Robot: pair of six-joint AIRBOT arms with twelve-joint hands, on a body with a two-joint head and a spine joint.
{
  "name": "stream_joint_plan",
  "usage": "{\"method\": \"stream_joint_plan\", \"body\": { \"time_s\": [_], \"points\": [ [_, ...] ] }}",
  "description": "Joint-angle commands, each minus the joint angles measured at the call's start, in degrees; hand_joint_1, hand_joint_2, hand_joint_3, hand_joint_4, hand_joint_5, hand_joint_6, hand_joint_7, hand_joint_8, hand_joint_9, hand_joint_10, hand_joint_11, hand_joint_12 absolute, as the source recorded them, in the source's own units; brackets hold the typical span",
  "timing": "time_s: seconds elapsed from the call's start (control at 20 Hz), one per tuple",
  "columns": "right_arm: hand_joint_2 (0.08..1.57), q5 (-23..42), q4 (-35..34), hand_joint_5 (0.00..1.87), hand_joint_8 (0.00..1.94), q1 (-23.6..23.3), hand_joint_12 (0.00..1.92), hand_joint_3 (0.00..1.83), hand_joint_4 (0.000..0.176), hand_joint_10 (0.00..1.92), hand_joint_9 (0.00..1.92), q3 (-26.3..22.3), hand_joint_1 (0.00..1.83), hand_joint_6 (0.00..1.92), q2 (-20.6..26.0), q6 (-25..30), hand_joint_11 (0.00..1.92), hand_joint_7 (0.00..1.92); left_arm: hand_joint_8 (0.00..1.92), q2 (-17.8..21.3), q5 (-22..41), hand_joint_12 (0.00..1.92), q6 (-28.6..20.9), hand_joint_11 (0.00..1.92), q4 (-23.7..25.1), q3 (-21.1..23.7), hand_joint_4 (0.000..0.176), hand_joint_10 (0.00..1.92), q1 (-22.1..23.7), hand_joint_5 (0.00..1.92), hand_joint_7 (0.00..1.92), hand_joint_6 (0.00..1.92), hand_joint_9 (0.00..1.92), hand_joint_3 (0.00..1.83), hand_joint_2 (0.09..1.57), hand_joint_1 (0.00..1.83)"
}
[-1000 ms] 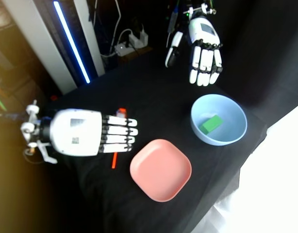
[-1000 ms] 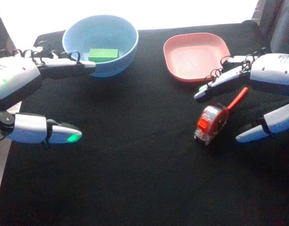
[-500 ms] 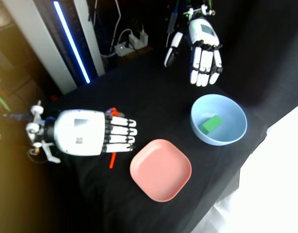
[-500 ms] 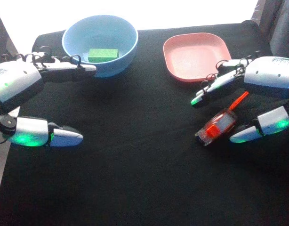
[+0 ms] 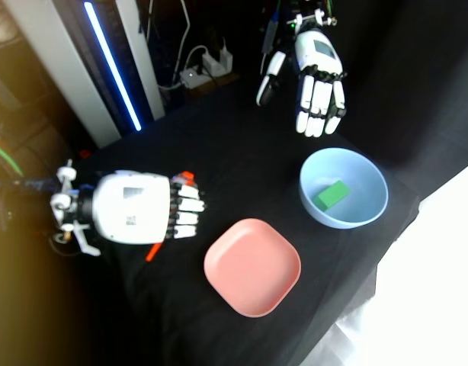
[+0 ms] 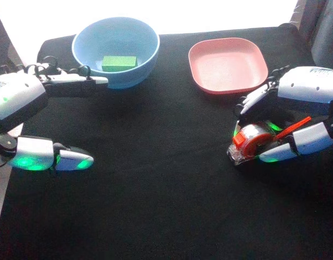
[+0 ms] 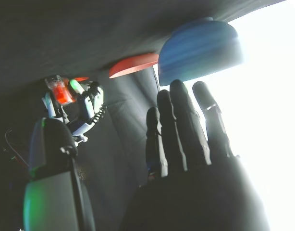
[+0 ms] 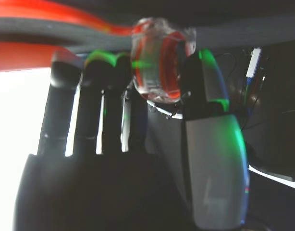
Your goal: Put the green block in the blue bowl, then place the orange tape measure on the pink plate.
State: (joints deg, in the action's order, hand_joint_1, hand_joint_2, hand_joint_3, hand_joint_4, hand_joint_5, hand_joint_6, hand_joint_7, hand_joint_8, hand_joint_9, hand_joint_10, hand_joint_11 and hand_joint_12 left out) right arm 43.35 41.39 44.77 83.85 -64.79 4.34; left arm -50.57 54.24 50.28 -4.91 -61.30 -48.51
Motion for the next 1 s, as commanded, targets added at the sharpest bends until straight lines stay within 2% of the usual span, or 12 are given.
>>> {"method": "stream_joint_plan", "body": {
  "time_s": [0.0,0.1,0.15,0.35,0.4,0.45,0.6,0.7,0.75,0.8,0.85,0.95],
  "points": [
    [1.13,5.15,-3.38,0.94,1.78,-0.61,1.92,0.00,0.000,1.89,0.98,0.14,1.15,1.08,-0.19,0.38,1.13,0.76,0.00,-0.18,7.18,0.83,-0.38,0.05,-1.10,-0.23,0.055,0.00,0.10,0.37,0.53,0.00,0.53,0.00,0.90,0.78],
    [0.98,5.49,-4.28,0.91,1.82,-0.62,1.92,0.00,0.000,1.91,1.05,-0.45,1.22,1.19,0.04,0.37,1.20,0.81,0.00,-0.16,7.41,0.87,-0.60,0.01,-1.26,-0.23,0.048,0.00,-0.24,0.37,0.51,0.00,0.53,0.00,0.90,0.79],
    [1.06,6.53,-5.39,0.99,1.76,-0.63,1.92,0.02,0.000,1.92,1.06,-0.56,1.18,1.03,0.74,0.37,1.20,0.80,0.00,-0.16,7.57,0.87,-0.68,0.02,-1.37,-0.23,0.048,0.00,-0.42,0.37,0.51,0.00,0.53,0.00,0.90,0.79],
    [1.09,11.54,-13.29,1.01,1.64,-0.92,1.92,0.00,0.000,1.84,0.92,0.27,1.16,0.96,2.67,-0.20,0.99,0.78,0.00,-0.23,8.50,0.81,-0.94,0.02,-1.57,-0.18,0.045,0.00,-0.79,0.38,0.52,0.00,0.52,0.00,0.89,0.77],
    [1.07,12.03,-15.13,1.07,1.51,-1.23,1.92,0.00,0.000,1.74,0.90,0.73,1.18,0.87,2.67,-1.23,0.91,0.81,0.00,-0.24,8.65,0.81,-1.03,0.02,-1.64,-0.13,0.048,0.00,-0.95,0.38,0.51,0.00,0.52,0.00,0.90,0.78],
    [1.06,12.48,-17.94,1.08,1.50,-1.52,1.91,0.00,0.000,1.75,0.72,1.23,1.18,0.85,2.66,-3.33,0.63,0.75,0.00,-0.24,8.83,0.81,-1.12,0.02,-1.75,-0.02,0.043,0.00,-1.28,0.40,0.51,0.01,0.51,0.00,0.90,0.80],
    [1.04,12.62,-22.16,1.13,1.80,-4.94,1.92,0.00,0.000,1.90,0.94,3.91,1.19,0.75,0.98,-6.42,0.97,0.87,0.01,-0.44,9.74,0.83,-1.94,0.05,-1.93,0.19,0.052,0.00,-2.35,0.40,0.53,0.01,0.51,0.00,0.89,0.84],
    [1.05,11.35,-22.03,1.11,1.34,-8.41,1.81,0.00,0.000,1.59,0.99,6.55,1.19,0.79,-1.54,-6.60,0.91,0.97,0.00,-0.49,10.50,0.77,-2.07,0.00,-2.86,0.27,0.062,0.00,-3.29,0.37,0.50,0.00,0.42,0.00,0.90,0.82],
    [1.05,10.64,-21.78,1.02,0.80,-9.61,1.55,0.00,0.000,1.24,0.99,7.73,1.25,0.90,-2.72,-6.61,0.83,1.18,0.00,-0.56,10.59,0.77,-2.07,0.01,-2.97,0.27,0.063,0.00,-3.35,0.36,0.47,0.00,0.40,0.00,0.90,0.82],
    [1.04,9.27,-21.29,1.02,0.49,-11.17,1.44,0.00,0.000,1.06,1.04,9.42,1.27,0.94,-4.36,-6.61,0.82,1.31,0.00,-0.67,10.67,0.77,-2.08,0.00,-2.98,0.27,0.063,0.00,-3.36,0.37,0.47,0.00,0.41,0.00,0.90,0.83],
    [1.02,8.37,-21.14,1.06,0.47,-11.83,1.41,0.00,0.000,1.01,1.11,10.39,1.28,0.82,-5.26,-6.62,0.88,1.34,0.00,-0.72,10.70,0.77,-2.14,0.00,-2.98,0.27,0.064,0.00,-3.36,0.36,0.47,0.00,0.40,0.01,0.91,0.84],
    [1.02,5.11,-20.57,1.06,0.26,-13.04,1.21,0.00,0.000,0.72,1.20,13.62,1.28,0.89,-7.94,-6.62,0.89,1.42,0.00,-0.84,10.74,0.79,-2.20,0.00,-2.97,0.27,0.059,0.00,-3.36,0.36,0.48,0.00,0.39,0.00,0.91,0.83]
  ]
}}
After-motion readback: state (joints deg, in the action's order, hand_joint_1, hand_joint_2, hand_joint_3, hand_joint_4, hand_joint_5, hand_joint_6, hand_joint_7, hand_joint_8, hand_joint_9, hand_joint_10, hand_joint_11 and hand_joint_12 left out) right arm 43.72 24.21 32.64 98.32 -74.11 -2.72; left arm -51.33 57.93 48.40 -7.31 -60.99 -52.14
